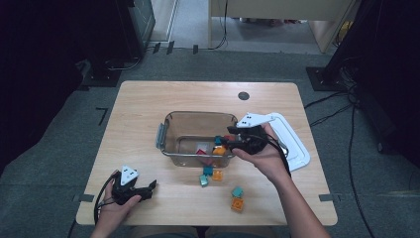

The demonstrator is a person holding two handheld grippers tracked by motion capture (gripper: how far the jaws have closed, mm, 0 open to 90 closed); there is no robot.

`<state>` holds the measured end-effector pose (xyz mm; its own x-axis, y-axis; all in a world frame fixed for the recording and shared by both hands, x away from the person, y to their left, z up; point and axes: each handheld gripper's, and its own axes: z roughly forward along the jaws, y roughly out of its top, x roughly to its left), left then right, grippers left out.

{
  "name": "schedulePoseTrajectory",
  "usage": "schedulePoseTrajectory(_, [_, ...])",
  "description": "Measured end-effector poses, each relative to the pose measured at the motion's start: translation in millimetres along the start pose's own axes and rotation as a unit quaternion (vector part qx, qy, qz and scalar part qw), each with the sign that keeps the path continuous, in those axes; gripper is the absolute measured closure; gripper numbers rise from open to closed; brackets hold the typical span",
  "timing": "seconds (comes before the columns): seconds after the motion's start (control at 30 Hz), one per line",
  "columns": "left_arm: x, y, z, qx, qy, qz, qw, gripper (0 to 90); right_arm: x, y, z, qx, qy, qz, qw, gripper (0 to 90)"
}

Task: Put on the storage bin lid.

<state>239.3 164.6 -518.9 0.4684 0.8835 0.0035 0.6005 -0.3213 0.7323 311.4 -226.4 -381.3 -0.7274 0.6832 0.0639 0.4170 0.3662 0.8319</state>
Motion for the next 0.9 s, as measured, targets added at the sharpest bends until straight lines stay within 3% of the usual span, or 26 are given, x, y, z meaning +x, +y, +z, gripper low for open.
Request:
schedulePoseTrajectory(0.3, [0.0, 0.0, 0.0, 0.000, 0.000, 0.000, 1.0000, 14.6, -2.2, -11.3, -19.7, -0.007, -0.012, 0.011, 0.9998, 46.8])
schedulePoseTrajectory(0.63, [-0.3, 0.0, 0.1, -0.001, 0.000, -0.002, 1.0000, 14.6, -0.3, -56.1, -50.0, -0.017, -0.025, 0.042, 0.9987, 49.2])
schedulePoseTrajectory(0.77, [-0.1, 0.0, 0.0, 0.001, 0.000, 0.000, 1.0000, 14.6, 6.5, -75.6, -46.5, -0.014, -0.016, 0.047, 0.9987, 51.6])
schedulePoseTrajectory(0.9, [0.0, 0.0, -0.1, 0.001, 0.000, 0.000, 1.0000, 14.6, 17.4, -93.1, -28.2, 0.003, 0.011, 0.035, 0.9993, 52.7])
